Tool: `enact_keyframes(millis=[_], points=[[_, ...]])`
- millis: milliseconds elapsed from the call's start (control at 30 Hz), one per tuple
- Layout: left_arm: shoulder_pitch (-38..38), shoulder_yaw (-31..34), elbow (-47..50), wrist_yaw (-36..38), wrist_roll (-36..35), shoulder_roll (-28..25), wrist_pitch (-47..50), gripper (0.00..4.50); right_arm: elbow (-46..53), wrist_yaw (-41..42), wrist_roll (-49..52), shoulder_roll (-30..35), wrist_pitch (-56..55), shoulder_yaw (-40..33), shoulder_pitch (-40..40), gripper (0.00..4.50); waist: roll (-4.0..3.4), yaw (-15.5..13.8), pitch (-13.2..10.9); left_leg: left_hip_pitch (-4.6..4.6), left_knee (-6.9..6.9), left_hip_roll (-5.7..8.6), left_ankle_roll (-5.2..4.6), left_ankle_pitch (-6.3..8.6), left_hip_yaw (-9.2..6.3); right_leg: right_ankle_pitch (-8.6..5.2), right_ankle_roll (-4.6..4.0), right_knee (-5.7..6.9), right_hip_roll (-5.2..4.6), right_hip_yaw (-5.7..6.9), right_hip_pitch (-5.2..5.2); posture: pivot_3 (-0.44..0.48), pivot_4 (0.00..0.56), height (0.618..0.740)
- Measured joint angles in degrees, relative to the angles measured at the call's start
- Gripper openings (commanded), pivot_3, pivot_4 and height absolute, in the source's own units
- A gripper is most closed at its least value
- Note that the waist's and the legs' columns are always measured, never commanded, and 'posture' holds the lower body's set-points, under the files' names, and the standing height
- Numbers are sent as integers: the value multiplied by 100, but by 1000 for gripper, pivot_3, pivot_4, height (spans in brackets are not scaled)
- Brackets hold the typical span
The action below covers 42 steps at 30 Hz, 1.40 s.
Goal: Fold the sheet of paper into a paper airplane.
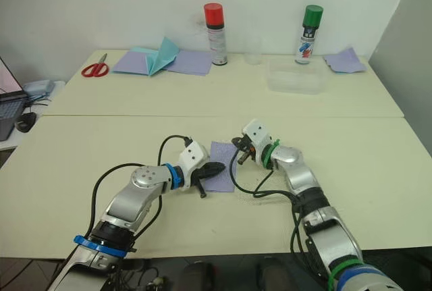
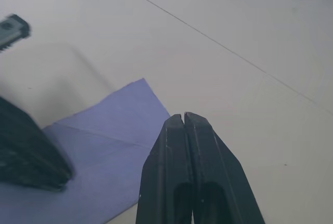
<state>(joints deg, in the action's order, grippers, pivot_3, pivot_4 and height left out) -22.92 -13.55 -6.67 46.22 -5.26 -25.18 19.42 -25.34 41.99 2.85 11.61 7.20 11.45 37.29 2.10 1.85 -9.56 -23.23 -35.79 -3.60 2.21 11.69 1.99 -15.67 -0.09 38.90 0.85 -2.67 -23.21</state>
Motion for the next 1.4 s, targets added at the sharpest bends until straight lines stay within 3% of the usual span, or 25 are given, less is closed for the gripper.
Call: enact_keyframes(millis=[267, 500, 667, 800, 1000, 1067, 1133, 1400], points=[[-37, 46, -194, 76, 2, -11, -243, 0, 1437, 637, 5, 696, 729, 368, -995, 26, -1, 0, -1, 7, -3, 3, 0, 0, -1, 0, 0, 2, 2, 5, 0, 0, 150, 740], [0, 272, -293, 299, -252, 2, -376, 0, 1682, 455, -1, 625, 984, 422, -1074, 26, 0, 3, -6, -1, -3, 2, 0, 0, 0, -1, -1, 2, 7, 5, -9, 0, 150, 740], [16, 401, -285, 531, -423, -53, -358, 0, 1641, 350, -2, 567, 995, 422, -1070, 26, 0, 1, -7, -59, -4, 5, 0, 0, -5, -3, -5, 1, 9, 14, -54, 0, 150, 740], [20, 584, -257, 583, -643, -48, -288, 1017, 1552, 294, -2, 502, 986, 428, -1020, 0, 1, 3, -10, -76, -5, 6, 0, 0, -2, -3, -5, 1, 9, 13, -72, 0, 150, 740], [148, 1026, 51, 690, -1036, -279, -211, 2885, 1489, 290, -3, 446, 945, 435, -921, 0, 1, 2, -11, -78, -5, 5, 0, 0, -4, -3, -5, 5, 12, 15, -77, 0, 150, 740], [222, 1230, 170, 689, -1182, -347, -154, 2885, 1474, 289, -3, 430, 940, 437, -920, 0, 4, 2, -13, -79, -5, 4, 0, 0, -2, -3, -5, 5, 11, 13, -78, 0, 150, 740], [235, 1442, 269, 693, -1327, -432, -91, 2541, 1432, 288, -5, 407, 931, 438, -919, 0, 5, 2, -14, -79, -6, 4, 0, 0, -3, -3, -5, 5, 11, 14, -78, 0, 150, 740], [390, 1610, 296, 723, -1450, -587, -199, 108, 1374, 287, -13, 368, 870, 443, -918, 0, 4, 1, -14, -79, -7, 4, 0, 0, -2, -3, -5, 5, 8, 14, -77, 0, 150, 740]])
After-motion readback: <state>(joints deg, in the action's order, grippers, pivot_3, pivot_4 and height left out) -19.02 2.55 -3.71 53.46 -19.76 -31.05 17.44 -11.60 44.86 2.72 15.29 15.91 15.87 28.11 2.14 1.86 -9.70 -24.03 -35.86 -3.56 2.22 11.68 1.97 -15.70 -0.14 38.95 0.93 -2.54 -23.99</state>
